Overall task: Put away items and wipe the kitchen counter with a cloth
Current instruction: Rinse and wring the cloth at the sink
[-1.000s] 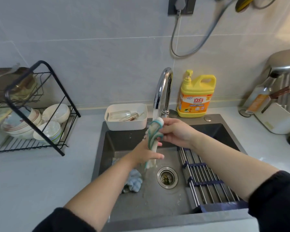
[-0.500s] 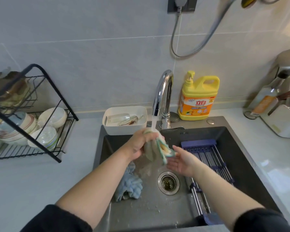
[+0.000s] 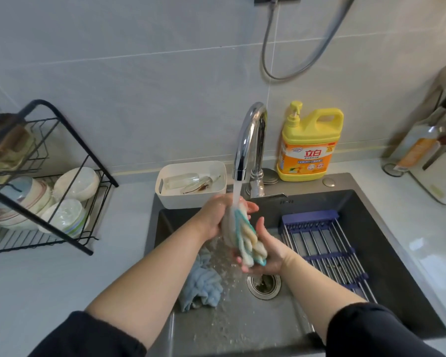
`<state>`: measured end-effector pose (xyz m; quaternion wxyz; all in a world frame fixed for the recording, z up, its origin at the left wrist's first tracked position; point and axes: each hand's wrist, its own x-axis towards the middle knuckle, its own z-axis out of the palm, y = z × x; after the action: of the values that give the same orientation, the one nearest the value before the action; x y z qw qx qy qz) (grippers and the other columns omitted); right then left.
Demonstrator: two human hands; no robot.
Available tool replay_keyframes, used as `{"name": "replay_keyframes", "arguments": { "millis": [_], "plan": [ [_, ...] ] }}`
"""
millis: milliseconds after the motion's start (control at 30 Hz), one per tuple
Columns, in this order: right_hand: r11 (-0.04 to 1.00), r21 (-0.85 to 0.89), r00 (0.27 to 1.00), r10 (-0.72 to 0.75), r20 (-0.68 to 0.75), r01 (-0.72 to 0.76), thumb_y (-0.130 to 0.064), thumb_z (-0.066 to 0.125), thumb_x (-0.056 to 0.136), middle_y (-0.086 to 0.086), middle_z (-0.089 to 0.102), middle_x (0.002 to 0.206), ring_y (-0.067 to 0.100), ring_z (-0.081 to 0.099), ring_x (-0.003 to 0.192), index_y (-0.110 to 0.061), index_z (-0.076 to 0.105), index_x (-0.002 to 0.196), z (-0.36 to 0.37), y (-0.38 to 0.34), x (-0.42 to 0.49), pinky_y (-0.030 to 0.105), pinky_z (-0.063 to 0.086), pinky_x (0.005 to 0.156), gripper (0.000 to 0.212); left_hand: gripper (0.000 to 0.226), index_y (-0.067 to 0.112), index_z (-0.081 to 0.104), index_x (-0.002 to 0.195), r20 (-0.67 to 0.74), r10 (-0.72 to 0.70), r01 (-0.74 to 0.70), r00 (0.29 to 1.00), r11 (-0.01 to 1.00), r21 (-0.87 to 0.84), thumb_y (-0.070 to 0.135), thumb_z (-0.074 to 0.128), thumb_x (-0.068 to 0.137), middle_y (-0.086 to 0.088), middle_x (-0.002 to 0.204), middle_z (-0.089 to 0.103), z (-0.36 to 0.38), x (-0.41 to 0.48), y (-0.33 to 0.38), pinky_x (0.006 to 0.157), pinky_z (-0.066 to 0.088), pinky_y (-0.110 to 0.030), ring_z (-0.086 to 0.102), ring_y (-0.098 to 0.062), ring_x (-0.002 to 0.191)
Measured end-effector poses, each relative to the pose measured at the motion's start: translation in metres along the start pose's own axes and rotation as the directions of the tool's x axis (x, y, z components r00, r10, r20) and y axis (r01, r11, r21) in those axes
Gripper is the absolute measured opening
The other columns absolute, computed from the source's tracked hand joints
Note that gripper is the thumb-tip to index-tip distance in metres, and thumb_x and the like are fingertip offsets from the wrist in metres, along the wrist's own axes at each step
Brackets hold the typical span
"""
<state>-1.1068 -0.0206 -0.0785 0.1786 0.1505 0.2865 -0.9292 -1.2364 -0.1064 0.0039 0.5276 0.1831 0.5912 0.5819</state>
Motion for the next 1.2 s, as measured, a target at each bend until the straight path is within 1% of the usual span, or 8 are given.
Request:
{"name": "replay_keyframes", "arguments": {
  "millis": [167,333,533,667,800,867,1033,1200],
  "plan": [
    [0.877,-0.476,0.997,0.040,-0.069,-0.068,-0.050,0.084,0.060,0.004,0.051,0.074,0.010,0.047,0.053,-0.011,0.050,0.097,0.027,-0.020,-0.013,0.019,0.040,0.044,0.064,0.015,0.007,0.061,0.094,-0.224,-0.043,-0.006,0.974,0.977,-0.214,0.001,0.048,0.091,-0.008,0.058,0.055,0.010,0.012,-0.003,0.068,0.052,-0.037,0.059,-0.024,0.057],
    [0.284,-0.868,0.813,-0.322,-0.486,-0.406,-0.030,0.071,0.075,0.007,0.061,0.081,0.017,0.058,0.060,-0.009,0.058,0.101,0.055,-0.032,-0.010,0.029,0.052,0.056,0.035,0.023,0.008,0.061,0.084,-0.420,-0.212,0.045,0.882,0.927,-0.373,0.010,0.043,0.097,-0.002,0.044,0.042,0.023,0.026,-0.004,0.040,0.036,-0.021,0.037,-0.014,0.041],
    [-0.268,-0.803,0.800,-0.468,-0.375,-0.533,-0.020,0.045,0.088,0.011,0.063,0.109,0.034,0.061,0.098,-0.015,0.038,0.133,0.069,-0.024,-0.005,0.035,0.048,0.076,0.046,0.028,-0.001,0.058,0.116,-0.548,-0.281,0.035,0.787,0.909,-0.415,0.012,0.044,0.096,-0.015,0.060,0.051,0.026,0.024,-0.014,0.051,0.042,-0.029,0.049,-0.022,0.050],
    [-0.293,-0.750,0.760,-0.512,-0.400,-0.592,-0.019,0.047,0.087,0.008,0.066,0.103,0.031,0.063,0.095,-0.011,0.057,0.111,0.070,-0.015,-0.005,0.032,0.047,0.072,0.027,0.019,-0.005,0.060,0.086,-0.585,-0.384,0.123,0.714,0.892,-0.436,0.010,0.050,0.094,-0.024,0.125,0.059,0.020,0.021,-0.021,0.091,0.048,-0.036,0.057,-0.035,0.115],
    [-0.503,-0.668,0.814,-0.505,-0.287,-0.548,-0.017,0.043,0.093,0.009,0.065,0.102,0.032,0.064,0.092,-0.011,0.052,0.114,0.071,-0.013,-0.003,0.035,0.050,0.072,0.025,0.024,0.001,0.055,0.071,-0.625,-0.406,0.091,0.667,0.876,-0.473,0.006,0.049,0.094,-0.019,0.087,0.063,0.015,0.017,-0.028,0.073,0.044,-0.033,0.060,-0.030,0.086],
    [-0.442,-0.695,0.796,-0.510,-0.325,-0.567,-0.024,0.050,0.090,0.007,0.064,0.105,0.030,0.063,0.094,-0.012,0.052,0.115,0.067,-0.017,-0.002,0.035,0.049,0.073,0.028,0.024,0.004,0.053,0.074,-0.607,-0.405,0.041,0.684,0.852,-0.522,0.011,0.051,0.097,-0.010,0.072,0.056,0.016,0.012,-0.032,0.069,0.047,-0.036,0.056,-0.025,0.071],
    [0.172,-0.927,0.794,-0.480,-0.374,-0.333,-0.031,0.073,0.077,-0.002,0.056,0.103,0.014,0.060,0.089,-0.017,0.046,0.112,0.049,-0.021,-0.017,0.023,0.051,0.069,0.046,0.024,0.004,0.057,0.091,-0.506,-0.406,0.012,0.761,0.788,-0.615,0.025,0.067,0.087,-0.013,0.085,0.059,0.001,-0.001,-0.033,0.086,0.053,-0.047,0.060,-0.026,0.077],
    [0.260,-0.934,0.684,-0.637,-0.355,-0.243,-0.027,0.056,0.093,0.000,0.063,0.078,0.010,0.054,0.059,-0.019,0.064,0.084,0.050,-0.026,-0.031,0.019,0.043,0.052,0.014,0.054,0.003,0.035,0.141,-0.332,-0.249,-0.013,0.910,0.782,-0.623,-0.002,0.054,0.091,-0.018,0.104,0.057,-0.008,-0.016,-0.030,0.076,0.049,-0.047,0.059,-0.030,0.092]
  ]
}}
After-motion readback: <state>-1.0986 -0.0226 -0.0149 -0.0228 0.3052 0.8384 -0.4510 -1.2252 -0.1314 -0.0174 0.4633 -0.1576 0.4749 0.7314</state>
